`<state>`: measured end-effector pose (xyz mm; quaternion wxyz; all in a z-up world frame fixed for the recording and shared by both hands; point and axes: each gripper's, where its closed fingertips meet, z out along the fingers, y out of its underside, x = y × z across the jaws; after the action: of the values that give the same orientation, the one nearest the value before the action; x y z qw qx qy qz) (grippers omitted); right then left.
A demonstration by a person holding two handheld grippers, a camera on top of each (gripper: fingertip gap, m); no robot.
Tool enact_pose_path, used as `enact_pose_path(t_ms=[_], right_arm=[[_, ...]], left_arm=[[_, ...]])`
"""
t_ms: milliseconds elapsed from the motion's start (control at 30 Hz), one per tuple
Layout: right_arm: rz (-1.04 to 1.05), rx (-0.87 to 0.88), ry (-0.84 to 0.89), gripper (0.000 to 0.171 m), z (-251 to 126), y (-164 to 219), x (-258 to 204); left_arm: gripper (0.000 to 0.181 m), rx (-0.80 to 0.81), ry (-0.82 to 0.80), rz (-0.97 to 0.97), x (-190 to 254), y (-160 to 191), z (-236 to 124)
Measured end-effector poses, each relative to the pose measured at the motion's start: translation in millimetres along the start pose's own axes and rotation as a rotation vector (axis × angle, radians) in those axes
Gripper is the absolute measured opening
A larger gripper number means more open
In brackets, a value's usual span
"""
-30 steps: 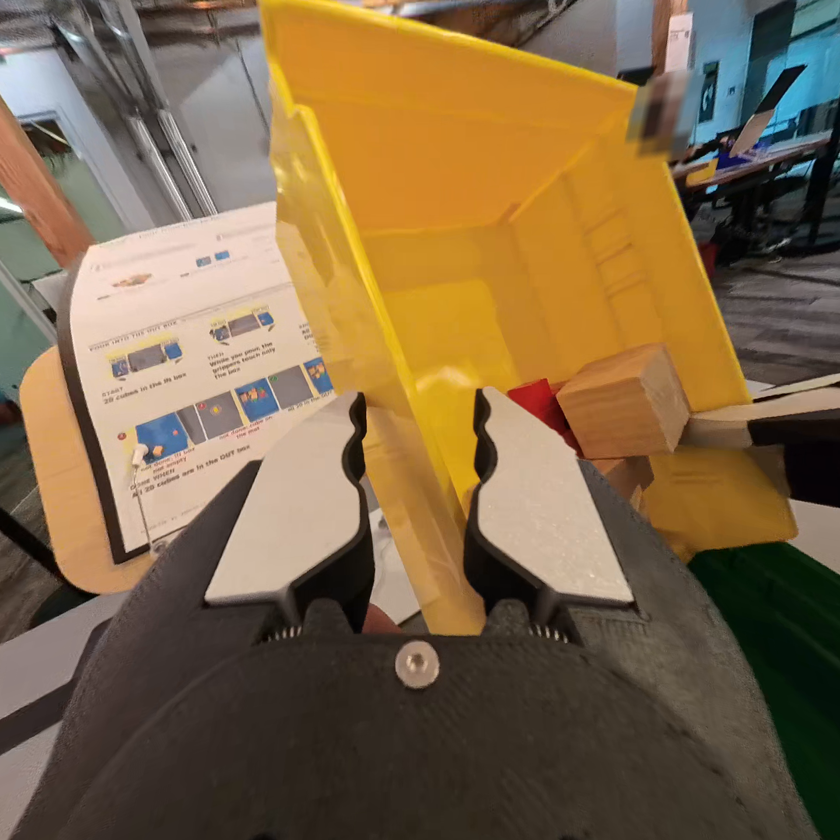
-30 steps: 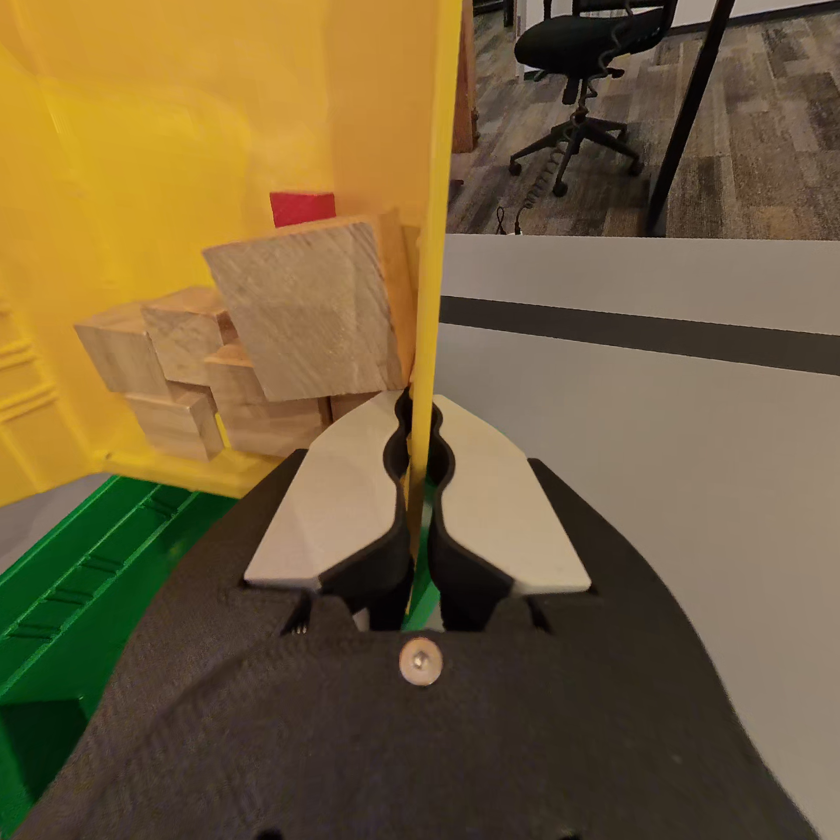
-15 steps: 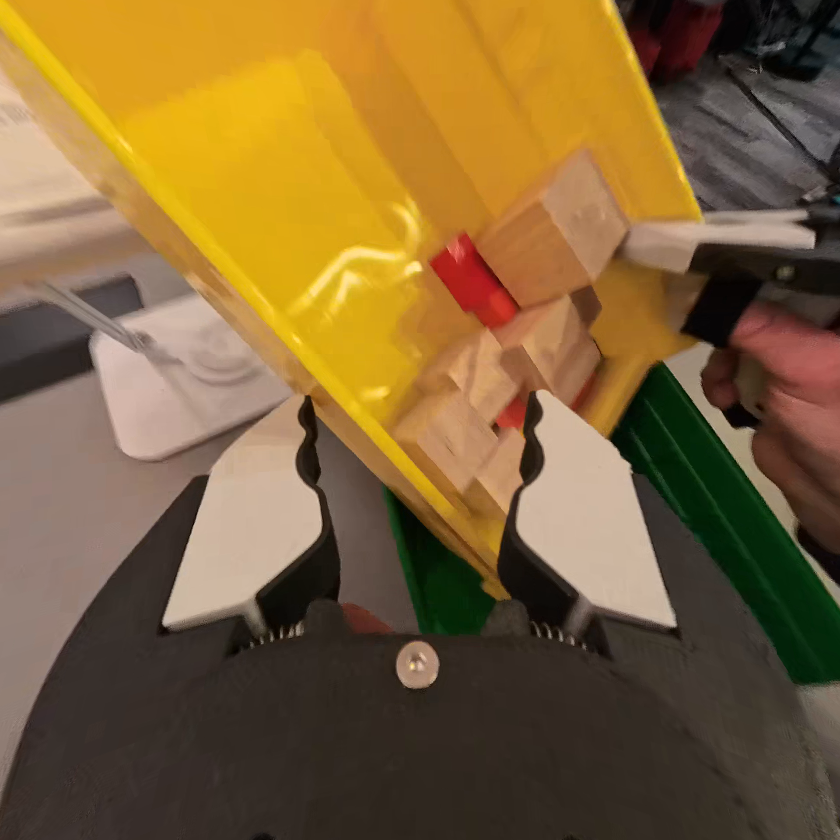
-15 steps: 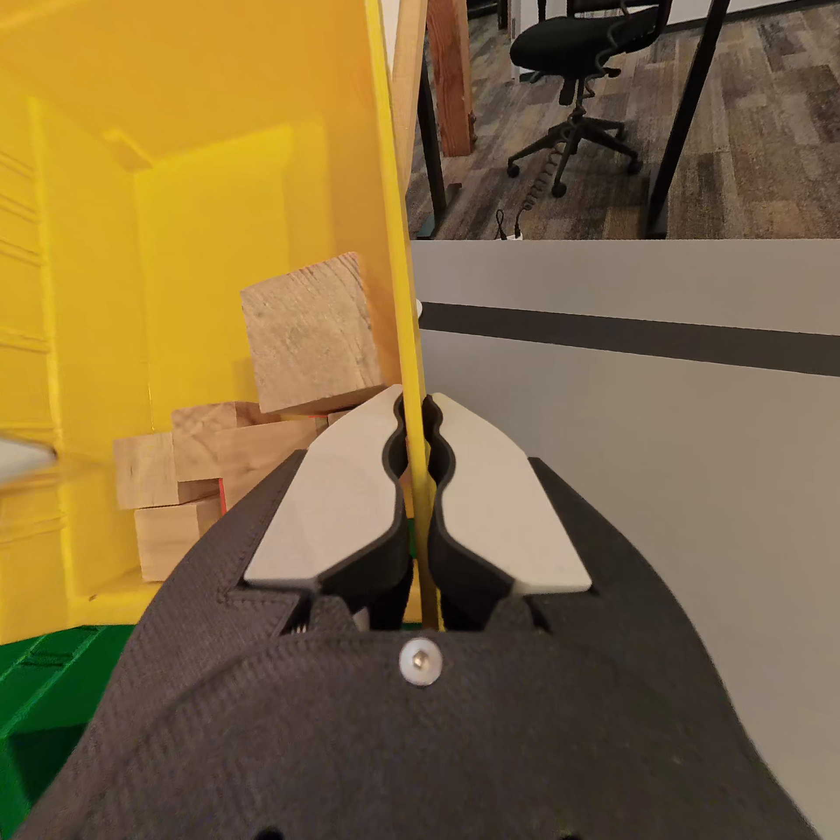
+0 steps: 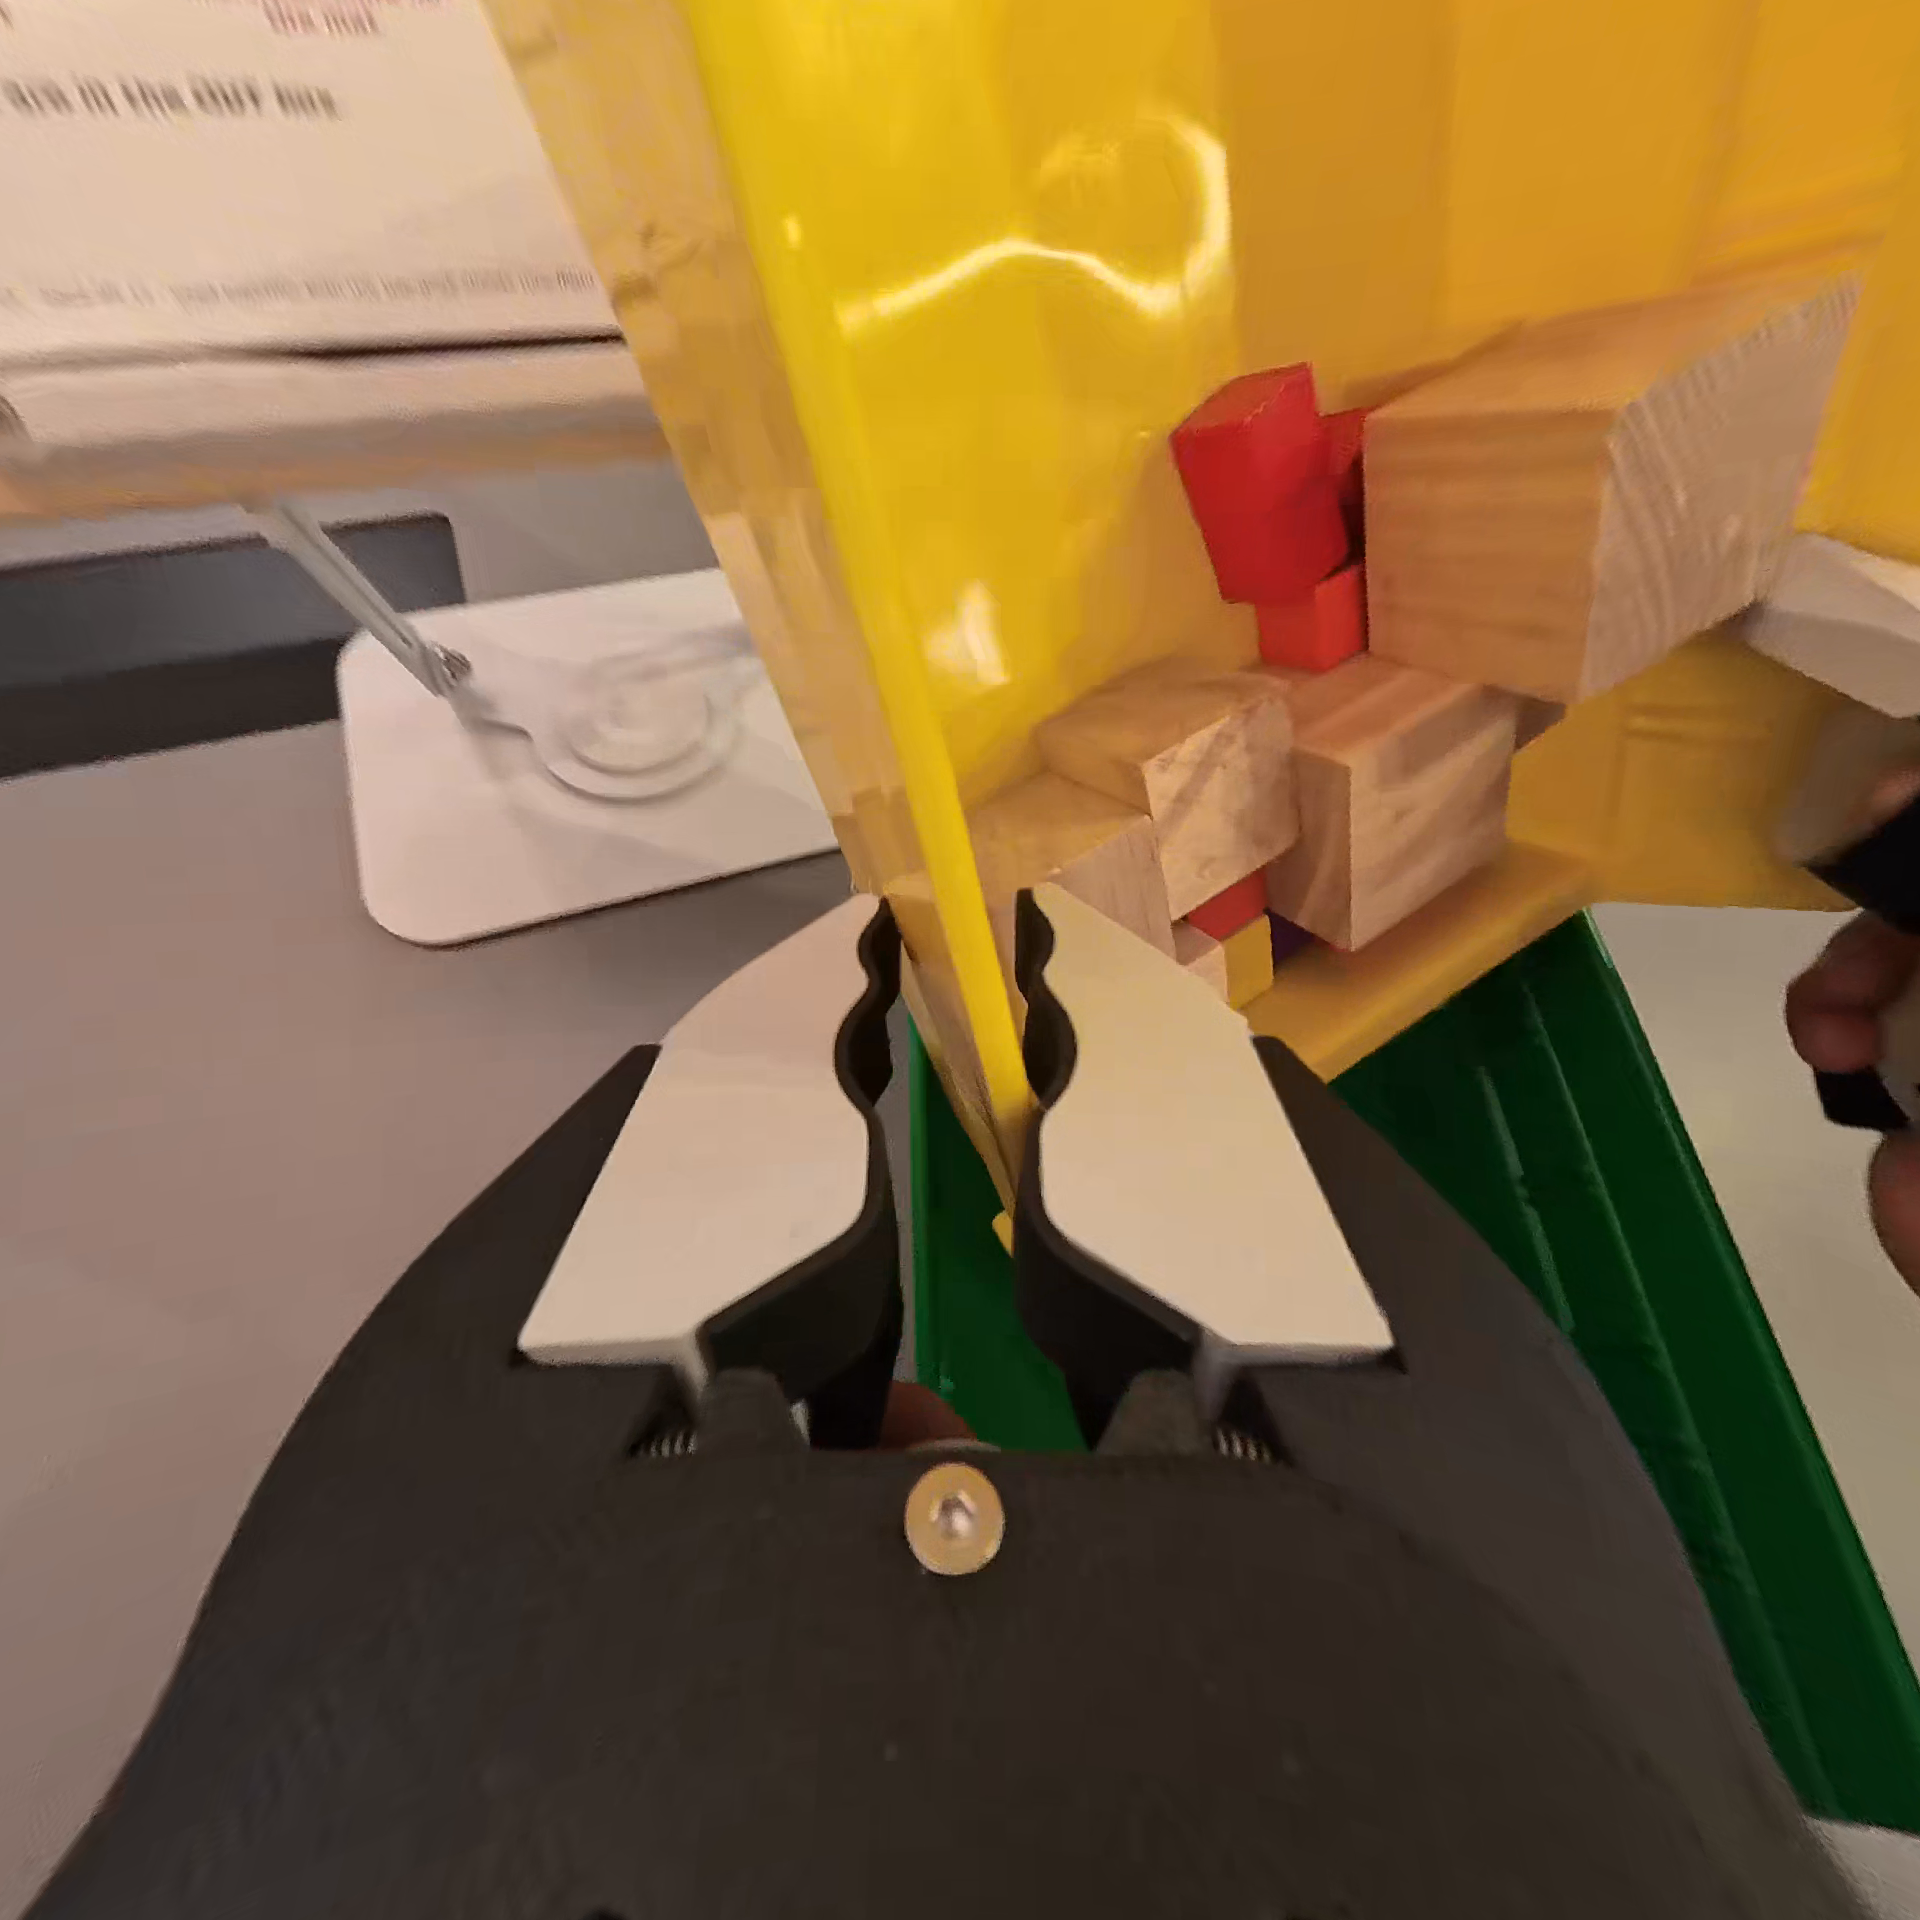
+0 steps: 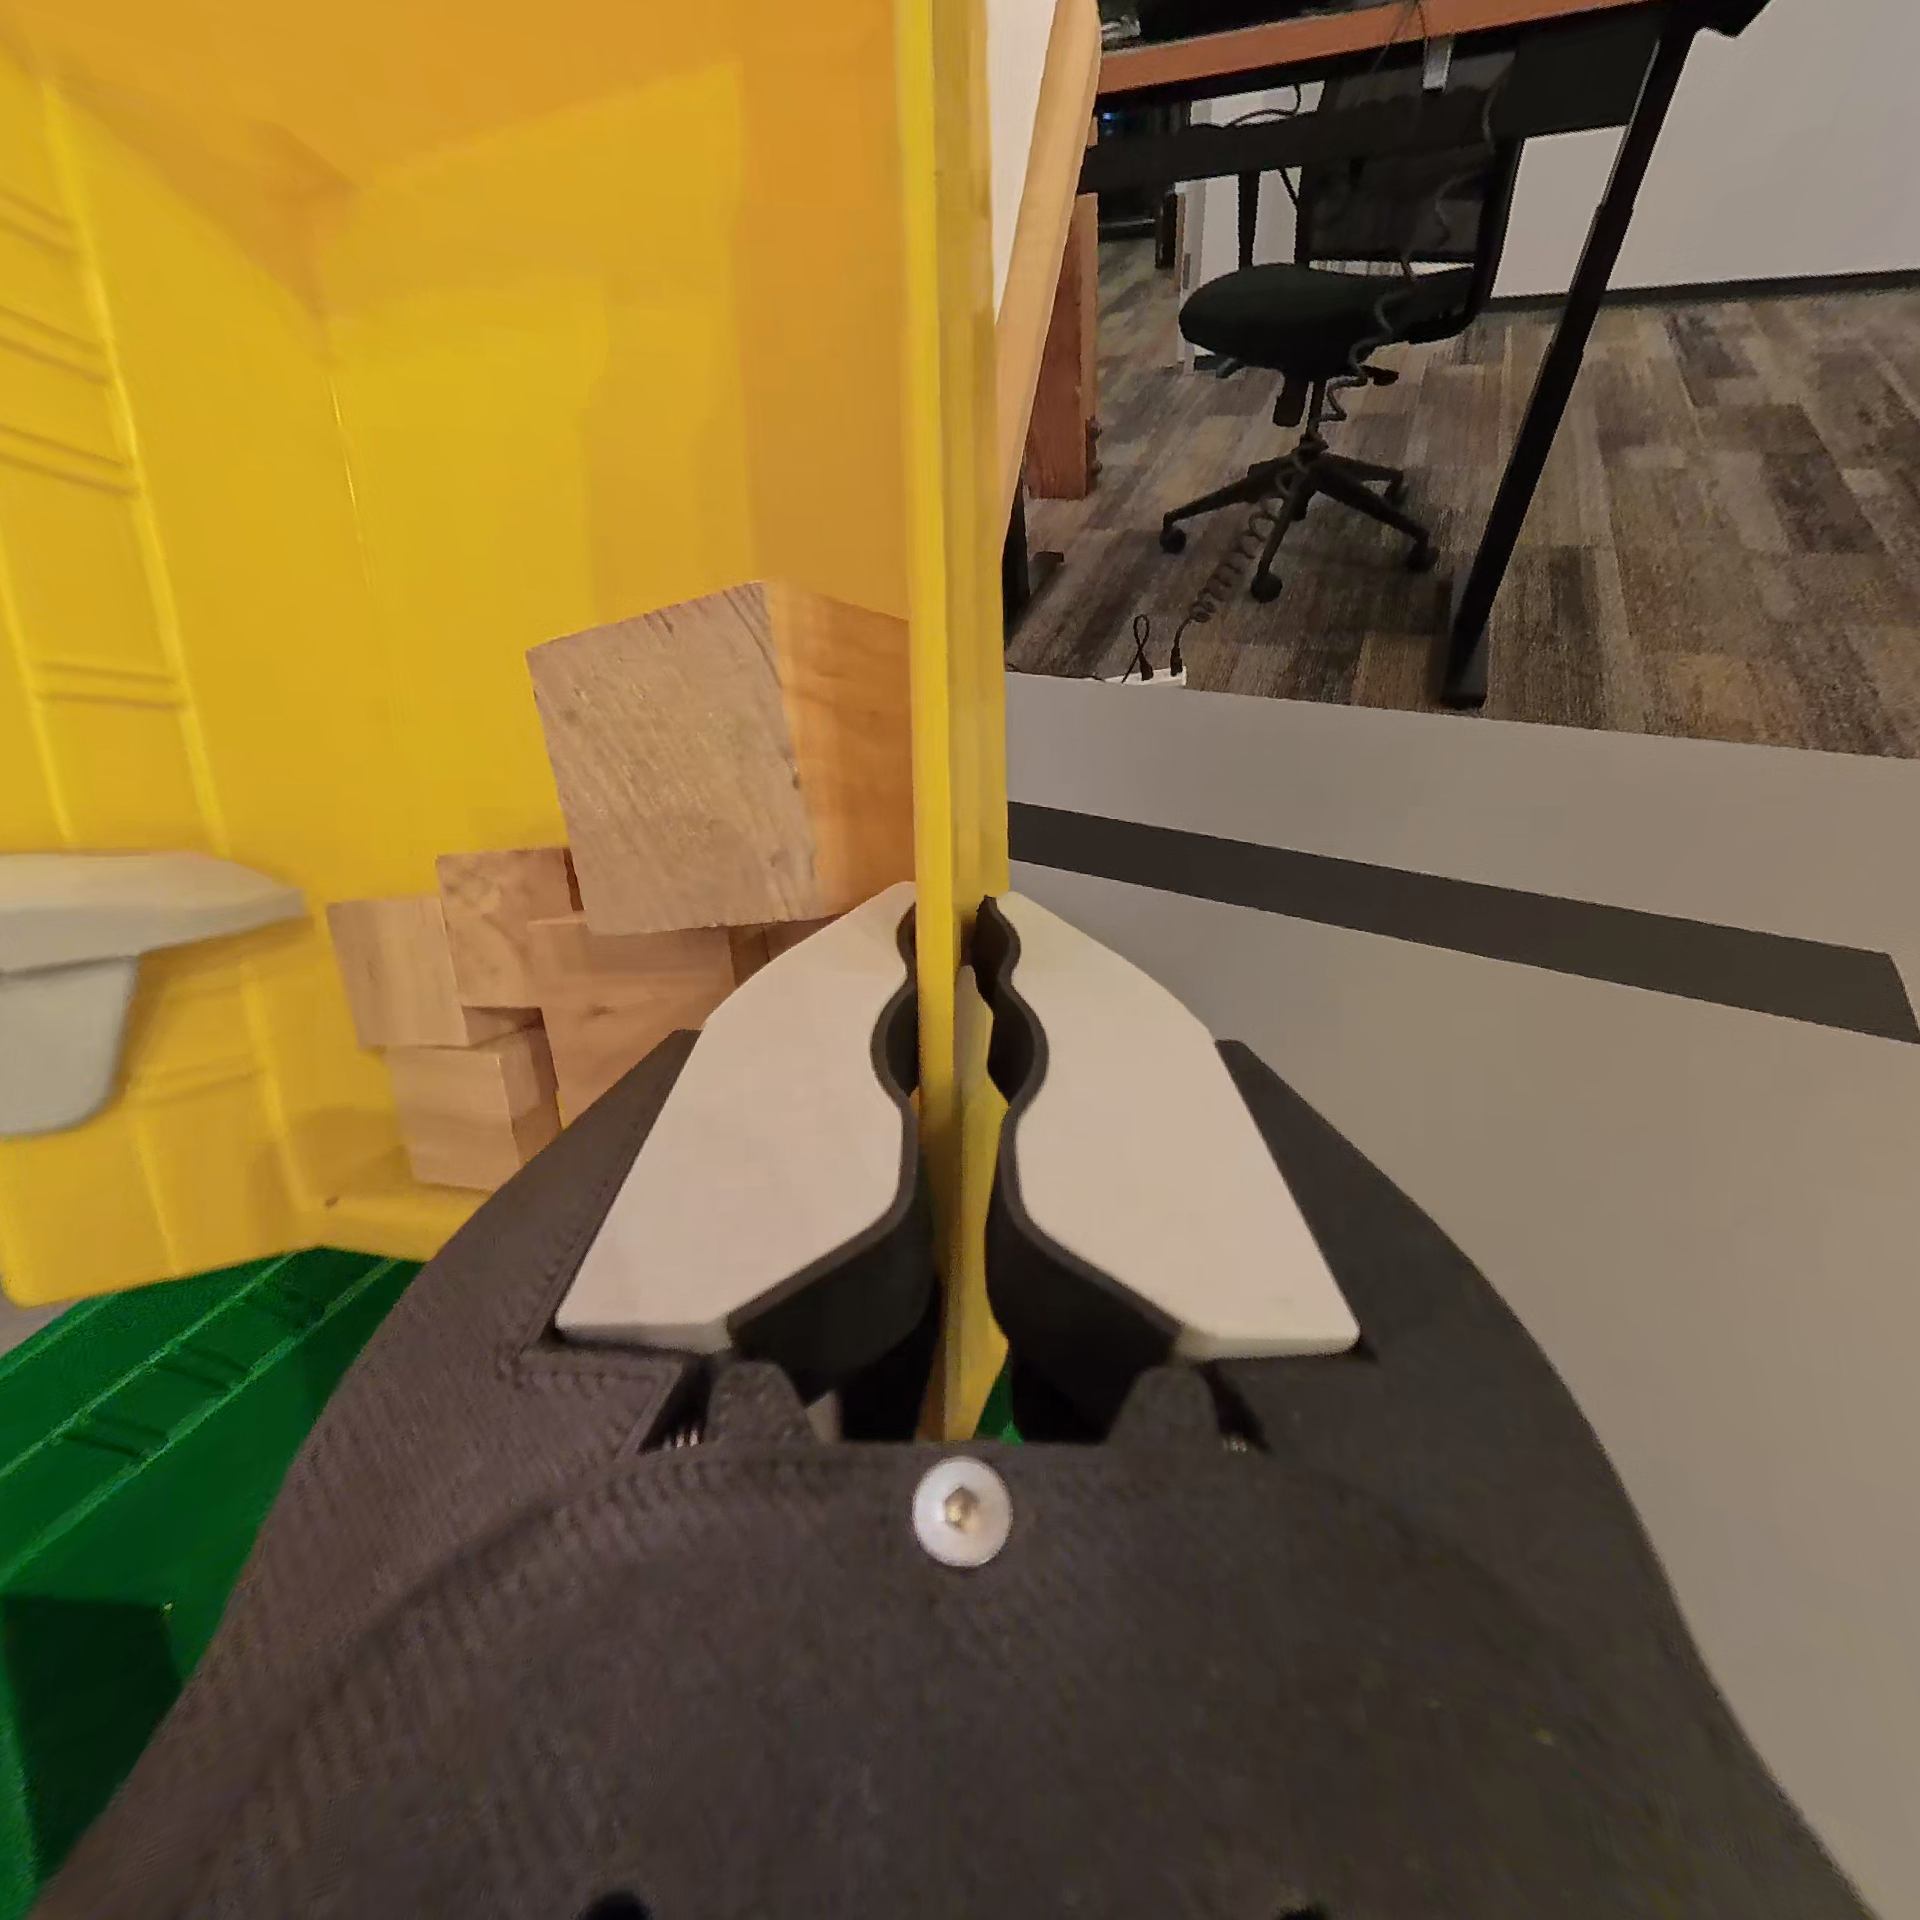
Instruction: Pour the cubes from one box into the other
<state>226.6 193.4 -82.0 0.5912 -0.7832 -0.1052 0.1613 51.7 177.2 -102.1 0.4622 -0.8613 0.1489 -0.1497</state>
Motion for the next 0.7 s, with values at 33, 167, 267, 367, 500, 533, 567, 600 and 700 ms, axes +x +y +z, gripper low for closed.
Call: enact_pose_path(t_ms=[33, 167, 267, 367, 500, 533, 567, 600, 700], right_arm=[[-0.001, 0.01, -0.003, 0.003, 0, -2, 0], [-0.007, 0.03, 0.002, 0.005, 2, -9, 2], [-0.008, 0.047, 0.009, 0.007, 4, -13, 5], [0.0, 0.075, 0.005, 0.008, 4, -17, 6], [0.022, 0.094, -0.011, 0.011, 9, -19, 10], [0.027, 0.097, -0.018, 0.011, 11, -18, 10], [0.028, 0.093, -0.022, 0.012, 13, -16, 10], [0.027, 0.079, -0.024, 0.012, 14, -13, 10], [0.022, 0.066, -0.021, 0.012, 17, -6, 10]], left_arm=[[0.019, 0.02, -0.014, 0.014, -2, -7, 0], [0.012, 0.088, -0.068, 0.067, -9, -31, 8], [0.008, 0.139, -0.076, 0.094, -14, -42, 18], [0.007, 0.192, -0.074, 0.122, -15, -53, 24], [0.006, 0.272, -0.085, 0.162, -16, -67, 29], [0.006, 0.291, -0.092, 0.169, -17, -70, 31], [0.006, 0.312, -0.094, 0.168, -18, -73, 32], [0.006, 0.334, -0.091, 0.167, -19, -76, 32], [0.005, 0.391, -0.096, 0.193, -18, -87, 30]])
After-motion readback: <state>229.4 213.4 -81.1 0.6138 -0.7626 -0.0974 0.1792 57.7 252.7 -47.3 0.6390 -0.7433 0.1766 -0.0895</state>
